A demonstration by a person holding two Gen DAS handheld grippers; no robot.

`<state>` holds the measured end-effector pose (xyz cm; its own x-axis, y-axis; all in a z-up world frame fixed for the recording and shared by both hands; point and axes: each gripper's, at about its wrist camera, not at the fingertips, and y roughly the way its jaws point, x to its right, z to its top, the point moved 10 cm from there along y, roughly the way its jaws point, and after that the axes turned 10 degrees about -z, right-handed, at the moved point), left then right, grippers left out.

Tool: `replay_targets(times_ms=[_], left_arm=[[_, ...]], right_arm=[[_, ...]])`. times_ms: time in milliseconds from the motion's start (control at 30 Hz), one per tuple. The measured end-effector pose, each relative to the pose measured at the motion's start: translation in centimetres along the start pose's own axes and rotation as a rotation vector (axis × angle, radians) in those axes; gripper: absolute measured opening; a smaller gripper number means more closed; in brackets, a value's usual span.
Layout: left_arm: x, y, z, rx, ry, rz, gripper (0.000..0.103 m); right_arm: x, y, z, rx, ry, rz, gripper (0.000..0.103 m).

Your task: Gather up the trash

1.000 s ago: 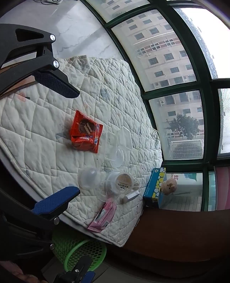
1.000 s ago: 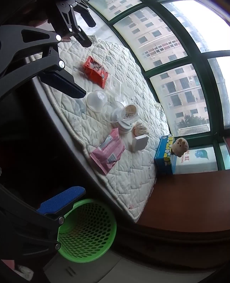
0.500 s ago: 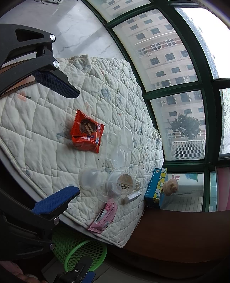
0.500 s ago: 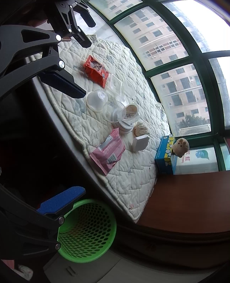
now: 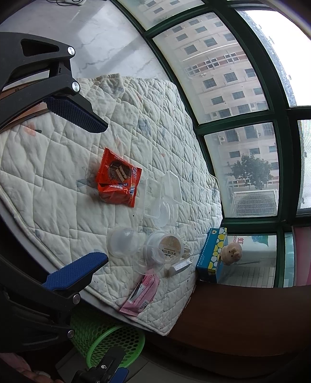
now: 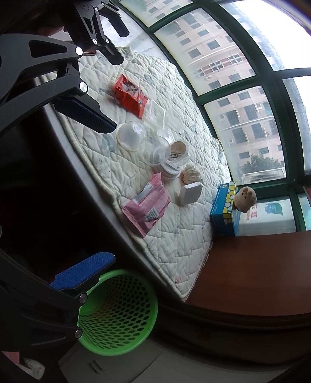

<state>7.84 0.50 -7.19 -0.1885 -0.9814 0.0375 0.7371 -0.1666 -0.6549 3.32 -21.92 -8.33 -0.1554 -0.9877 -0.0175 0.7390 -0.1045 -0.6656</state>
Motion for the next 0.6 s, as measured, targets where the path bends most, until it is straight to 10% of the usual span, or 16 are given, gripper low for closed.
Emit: replay_targets(times_ms=[600], left_arm=[[0.28, 0.43, -0.43, -0.011, -0.004, -0.001, 0.097]], right_arm=[[0.33, 0.36, -0.15, -0.008, 0.004, -0.008, 0.099]])
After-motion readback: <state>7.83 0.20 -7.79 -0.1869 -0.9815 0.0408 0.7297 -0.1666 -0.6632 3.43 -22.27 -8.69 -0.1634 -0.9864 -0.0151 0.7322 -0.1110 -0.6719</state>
